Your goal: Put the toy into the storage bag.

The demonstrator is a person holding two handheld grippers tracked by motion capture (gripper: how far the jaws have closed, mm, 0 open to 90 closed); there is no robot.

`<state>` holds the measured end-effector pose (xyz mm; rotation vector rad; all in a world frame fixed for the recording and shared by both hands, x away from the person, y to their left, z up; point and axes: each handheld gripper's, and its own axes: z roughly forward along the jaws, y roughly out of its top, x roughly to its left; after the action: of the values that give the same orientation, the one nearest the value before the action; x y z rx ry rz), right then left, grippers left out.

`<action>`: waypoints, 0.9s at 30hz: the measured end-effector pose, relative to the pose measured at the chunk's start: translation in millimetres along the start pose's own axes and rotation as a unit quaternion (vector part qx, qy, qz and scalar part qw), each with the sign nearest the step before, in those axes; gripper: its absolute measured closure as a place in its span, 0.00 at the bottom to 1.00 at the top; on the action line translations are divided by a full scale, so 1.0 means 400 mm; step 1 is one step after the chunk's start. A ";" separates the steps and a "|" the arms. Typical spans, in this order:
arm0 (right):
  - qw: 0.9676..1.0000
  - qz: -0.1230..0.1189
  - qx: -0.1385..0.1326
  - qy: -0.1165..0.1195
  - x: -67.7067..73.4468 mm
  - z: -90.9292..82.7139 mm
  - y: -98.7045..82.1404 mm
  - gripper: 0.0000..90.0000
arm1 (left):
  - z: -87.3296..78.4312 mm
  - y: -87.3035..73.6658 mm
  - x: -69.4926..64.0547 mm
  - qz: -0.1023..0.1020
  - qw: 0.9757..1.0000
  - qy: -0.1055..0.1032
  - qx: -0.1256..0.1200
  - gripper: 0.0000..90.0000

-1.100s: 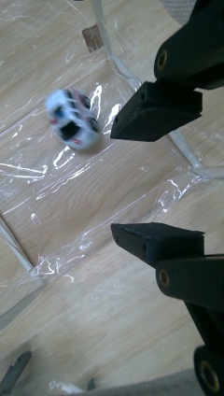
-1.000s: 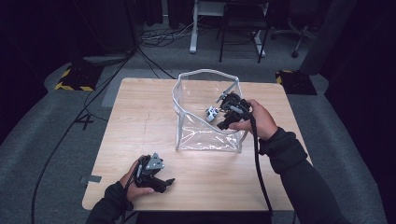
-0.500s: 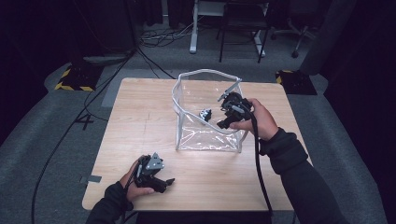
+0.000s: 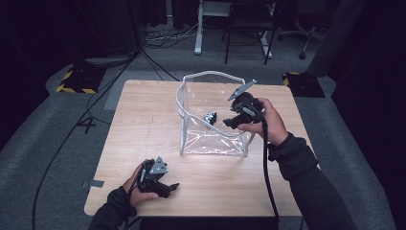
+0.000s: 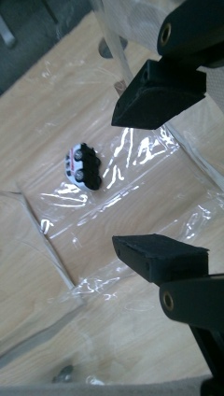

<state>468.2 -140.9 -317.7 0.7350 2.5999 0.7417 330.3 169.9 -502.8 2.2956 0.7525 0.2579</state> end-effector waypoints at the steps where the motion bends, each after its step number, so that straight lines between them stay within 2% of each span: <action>1: 1.000 -0.003 -0.011 -0.003 0.000 -0.005 -0.001 0.39 | 0.000 0.000 0.000 0.000 1.000 0.000 0.000 0.14; 7: 0.998 -0.004 -0.048 -0.027 0.003 -0.028 -0.011 0.34 | 0.000 0.000 0.001 0.002 1.000 0.000 0.002 0.14; 13: 0.994 -0.005 -0.105 -0.040 0.005 -0.059 -0.026 0.32 | 0.000 0.000 0.000 0.001 1.000 0.000 0.001 0.14; 18: 0.990 -0.011 -0.129 -0.052 0.004 -0.088 -0.037 0.29 | 0.000 0.000 0.000 -0.001 1.000 -0.002 0.001 0.14; 21: 0.989 -0.010 -0.135 -0.056 0.003 -0.099 -0.044 0.27 | 0.000 0.000 0.000 0.000 1.000 -0.001 0.001 0.14; 25: 0.986 -0.006 -0.154 -0.070 -0.004 -0.114 -0.054 0.25 | 0.000 0.000 0.000 0.000 1.000 0.001 0.000 0.14; 27: 0.985 -0.001 -0.157 -0.075 -0.007 -0.120 -0.058 0.25 | 0.000 0.000 0.000 -0.001 1.000 -0.001 0.000 0.14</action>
<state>440.3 -178.1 -291.6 0.6634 2.2759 1.0241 330.2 169.8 -502.9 2.2956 0.7531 0.2552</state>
